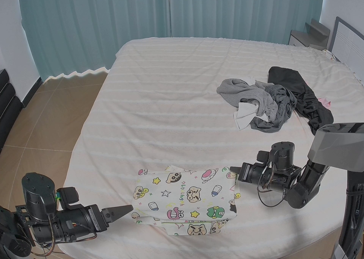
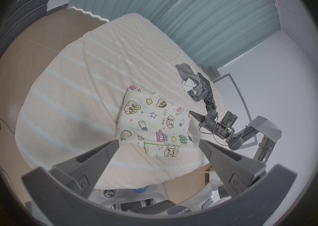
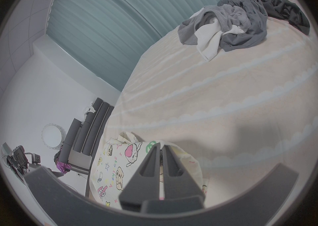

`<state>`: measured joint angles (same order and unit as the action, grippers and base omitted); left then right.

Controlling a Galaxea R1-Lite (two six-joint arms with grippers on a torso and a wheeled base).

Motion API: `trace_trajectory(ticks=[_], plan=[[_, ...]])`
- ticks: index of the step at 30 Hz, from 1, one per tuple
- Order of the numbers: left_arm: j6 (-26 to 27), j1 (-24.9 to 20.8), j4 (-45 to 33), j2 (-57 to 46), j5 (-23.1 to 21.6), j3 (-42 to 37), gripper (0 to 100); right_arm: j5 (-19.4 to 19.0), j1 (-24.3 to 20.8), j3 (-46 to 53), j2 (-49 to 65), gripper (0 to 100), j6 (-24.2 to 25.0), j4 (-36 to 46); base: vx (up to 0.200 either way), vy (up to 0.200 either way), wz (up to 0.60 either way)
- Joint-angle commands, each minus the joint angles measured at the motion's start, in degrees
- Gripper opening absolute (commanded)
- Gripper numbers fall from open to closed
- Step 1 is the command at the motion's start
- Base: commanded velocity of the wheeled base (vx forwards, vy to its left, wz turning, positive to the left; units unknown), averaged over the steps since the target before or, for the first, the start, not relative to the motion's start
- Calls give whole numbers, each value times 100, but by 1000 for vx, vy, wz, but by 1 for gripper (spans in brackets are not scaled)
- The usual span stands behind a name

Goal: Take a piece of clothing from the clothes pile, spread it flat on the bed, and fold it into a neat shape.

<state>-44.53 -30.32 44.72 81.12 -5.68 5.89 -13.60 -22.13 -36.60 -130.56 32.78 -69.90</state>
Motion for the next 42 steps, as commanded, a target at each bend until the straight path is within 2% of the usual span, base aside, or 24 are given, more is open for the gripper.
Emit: trace_trajectory(ticks=[1, 3, 4, 13, 18, 25, 29, 34, 36, 37, 39, 40, 42], plan=[[-3, 0, 2, 9, -3, 0, 100, -2, 42, 109, 13, 0, 0, -32, 0, 0, 0], [-3, 0, 2, 18, -3, 0, 100, -2, 50, 135, 13, 0, -9, -50, 0, 0, 0], [-3, 0, 2, 18, 6, 0, 100, -2, 50, 162, 13, 100, -9, -59, 0, 0, 0], [-3, 17, 2, 36, -3, 9, 100, -2, 103, 390, 154, 100, 0, -68, 0, 0, 0], [24, 140, 2, 53, -3, 62, 100, -2, 103, 970, 681, 100, 0, -76, 0, 0, 0], [85, 342, -7, 212, -30, 237, 100, -2, 50, 1515, 751, 100, -9, -155, 0, 0, 0], [252, 483, 2, 581, -12, 396, 100, -2, 50, 1796, 716, 100, 0, -525, 0, 0, 0], [709, 711, 2, 1055, -30, 668, 100, -2, -20, 1937, 716, 100, 9, -551, 0, 0, 0], [709, 729, 2, 1073, -30, 677, 100, -2, -20, 1937, 716, 100, 9, -551, 0, 0, 0], [902, 958, 2, 1416, -82, 940, 100, -11, -64, 1981, 690, 100, 9, -542, 0, 0, 0], [1025, 1133, 2, 1618, -284, 1072, 100, -11, -99, 1998, 690, 100, 18, -542, 0, 0, 0], [1228, 1371, 2, 1820, -671, 1143, 100, -11, -99, 2025, 681, 100, 18, -542, 0, 0, 0], [1570, 1626, 2, 2022, -1093, 1169, 100, -19, -108, 2025, 672, 100, 18, -516, 0, 0, 0]])
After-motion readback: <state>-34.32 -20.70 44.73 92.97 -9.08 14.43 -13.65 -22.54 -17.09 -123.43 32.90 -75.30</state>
